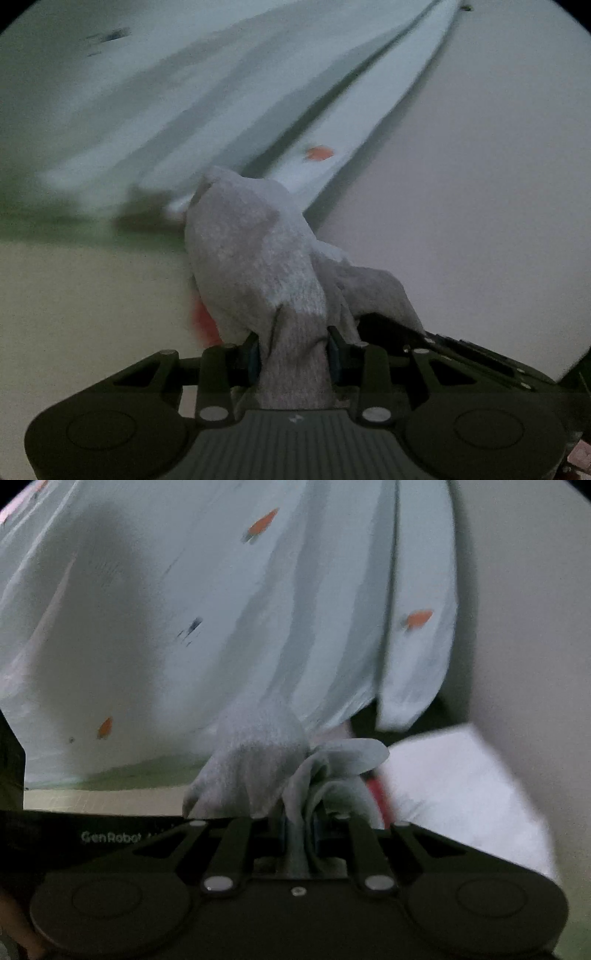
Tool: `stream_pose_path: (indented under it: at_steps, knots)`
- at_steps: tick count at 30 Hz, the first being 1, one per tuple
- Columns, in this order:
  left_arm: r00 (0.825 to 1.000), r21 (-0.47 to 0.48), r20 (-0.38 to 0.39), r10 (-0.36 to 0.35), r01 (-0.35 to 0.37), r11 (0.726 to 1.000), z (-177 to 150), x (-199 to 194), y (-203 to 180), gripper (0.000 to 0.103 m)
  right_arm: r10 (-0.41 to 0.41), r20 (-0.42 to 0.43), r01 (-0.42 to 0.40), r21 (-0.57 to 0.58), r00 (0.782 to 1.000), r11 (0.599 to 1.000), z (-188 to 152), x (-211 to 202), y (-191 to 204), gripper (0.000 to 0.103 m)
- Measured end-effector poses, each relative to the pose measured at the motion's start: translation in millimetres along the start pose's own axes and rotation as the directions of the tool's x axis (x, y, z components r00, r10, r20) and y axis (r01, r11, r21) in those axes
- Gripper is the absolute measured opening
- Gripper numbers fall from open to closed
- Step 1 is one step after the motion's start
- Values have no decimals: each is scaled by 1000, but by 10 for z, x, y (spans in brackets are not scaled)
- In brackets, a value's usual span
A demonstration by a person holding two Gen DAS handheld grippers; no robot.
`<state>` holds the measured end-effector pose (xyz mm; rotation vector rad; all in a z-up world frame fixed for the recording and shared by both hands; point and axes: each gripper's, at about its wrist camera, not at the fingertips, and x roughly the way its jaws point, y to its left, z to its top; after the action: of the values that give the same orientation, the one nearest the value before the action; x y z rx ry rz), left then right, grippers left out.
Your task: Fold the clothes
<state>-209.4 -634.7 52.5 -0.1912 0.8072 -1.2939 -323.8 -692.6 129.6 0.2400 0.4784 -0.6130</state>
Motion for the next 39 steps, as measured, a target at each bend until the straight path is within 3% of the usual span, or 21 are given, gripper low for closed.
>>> stream_pose_path:
  at_steps: [3, 5, 7, 9, 13, 14, 15, 19, 24, 33, 39]
  knots:
    - [999, -16, 42, -18, 19, 1000, 117, 392, -373, 41, -5, 51, 8, -51, 999, 999, 274, -1, -594, 13]
    - [998, -34, 40, 54, -53, 998, 104, 687, -490, 50, -7, 84, 14, -85, 996, 996, 456, -2, -989, 13]
    - [980, -26, -12, 199, -200, 980, -5, 806, -500, 79, -53, 44, 55, -45, 998, 997, 487, 192, -1361, 19]
    - [949, -3, -76, 307, -308, 951, -129, 965, -440, 85, -110, -35, 110, 3, 993, 994, 402, 452, -1673, 49]
    - [918, 10, -157, 364, -367, 930, -331, 1008, -221, 85, -157, -133, 170, 93, 979, 981, 44, 640, -2009, 61]
    - [911, 19, -167, 377, -379, 925, -402, 963, -185, 87, -153, -136, 169, 116, 979, 979, -44, 605, -2026, 75]
    - [905, 39, -171, 390, -389, 920, -476, 905, -175, 91, -149, -139, 169, 139, 979, 976, -133, 567, -2039, 82]
    - [895, 117, -164, 415, -400, 909, -700, 691, -218, 97, -168, -158, 194, 168, 973, 967, -433, 384, -1898, 84]
    - [893, 229, -167, 418, -377, 898, -891, 432, -365, 103, -219, -157, 244, 166, 963, 955, -755, -24, -1662, 101]
    - [898, 306, -172, 406, -343, 888, -1133, 124, -481, 103, -239, -194, 275, 188, 951, 943, -1223, -484, -1299, 103]
    - [903, 296, -158, 400, -344, 891, -1206, 61, -534, 103, -250, -176, 276, 148, 952, 950, -1299, -630, -1259, 103]
